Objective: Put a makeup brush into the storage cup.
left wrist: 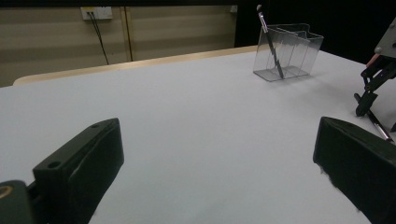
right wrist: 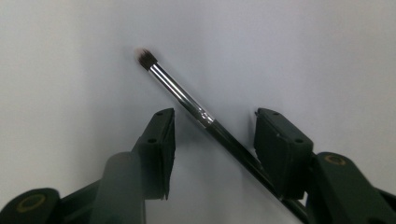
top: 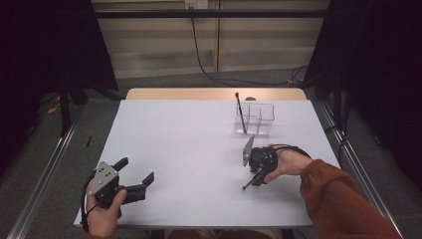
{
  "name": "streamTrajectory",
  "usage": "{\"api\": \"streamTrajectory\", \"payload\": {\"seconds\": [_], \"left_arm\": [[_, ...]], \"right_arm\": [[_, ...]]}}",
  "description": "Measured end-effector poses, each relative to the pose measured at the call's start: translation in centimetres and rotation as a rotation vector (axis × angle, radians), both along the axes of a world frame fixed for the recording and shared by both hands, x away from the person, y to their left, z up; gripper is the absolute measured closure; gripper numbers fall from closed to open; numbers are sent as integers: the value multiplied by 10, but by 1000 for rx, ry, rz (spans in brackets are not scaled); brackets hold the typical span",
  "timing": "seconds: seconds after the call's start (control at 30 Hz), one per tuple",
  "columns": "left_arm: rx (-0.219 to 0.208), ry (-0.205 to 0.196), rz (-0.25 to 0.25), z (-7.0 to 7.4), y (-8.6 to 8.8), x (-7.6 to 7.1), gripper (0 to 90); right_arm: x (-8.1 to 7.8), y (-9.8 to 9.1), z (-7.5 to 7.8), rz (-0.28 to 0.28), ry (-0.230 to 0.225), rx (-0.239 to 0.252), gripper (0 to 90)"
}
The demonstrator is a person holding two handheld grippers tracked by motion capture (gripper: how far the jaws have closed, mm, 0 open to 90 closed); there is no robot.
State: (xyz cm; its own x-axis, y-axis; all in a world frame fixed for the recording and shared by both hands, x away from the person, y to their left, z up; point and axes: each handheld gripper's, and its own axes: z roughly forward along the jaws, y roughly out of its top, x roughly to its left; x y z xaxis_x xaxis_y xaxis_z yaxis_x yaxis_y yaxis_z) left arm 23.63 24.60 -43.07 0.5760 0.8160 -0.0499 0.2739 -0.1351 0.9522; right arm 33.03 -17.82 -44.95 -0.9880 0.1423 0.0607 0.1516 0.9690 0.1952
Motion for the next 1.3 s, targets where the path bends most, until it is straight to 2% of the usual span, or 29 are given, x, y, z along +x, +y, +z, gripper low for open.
{"api": "streamTrajectory", "payload": {"seconds": [0.03,0.27,0.5,0.7,1.3], "left_arm": [[-1,1,0,0,0,0,18],[-4,2,0,0,0,0,19],[-6,3,-1,-1,0,0,19],[-2,4,-1,0,1,0,19],[-1,3,0,0,1,1,19]], "right_arm": [[0,1,0,20,-13,-2,487],[-2,5,0,26,-17,-35,538],[1,11,3,45,-1,-82,726],[1,12,2,53,14,-90,842],[1,9,3,39,22,-70,845]]}}
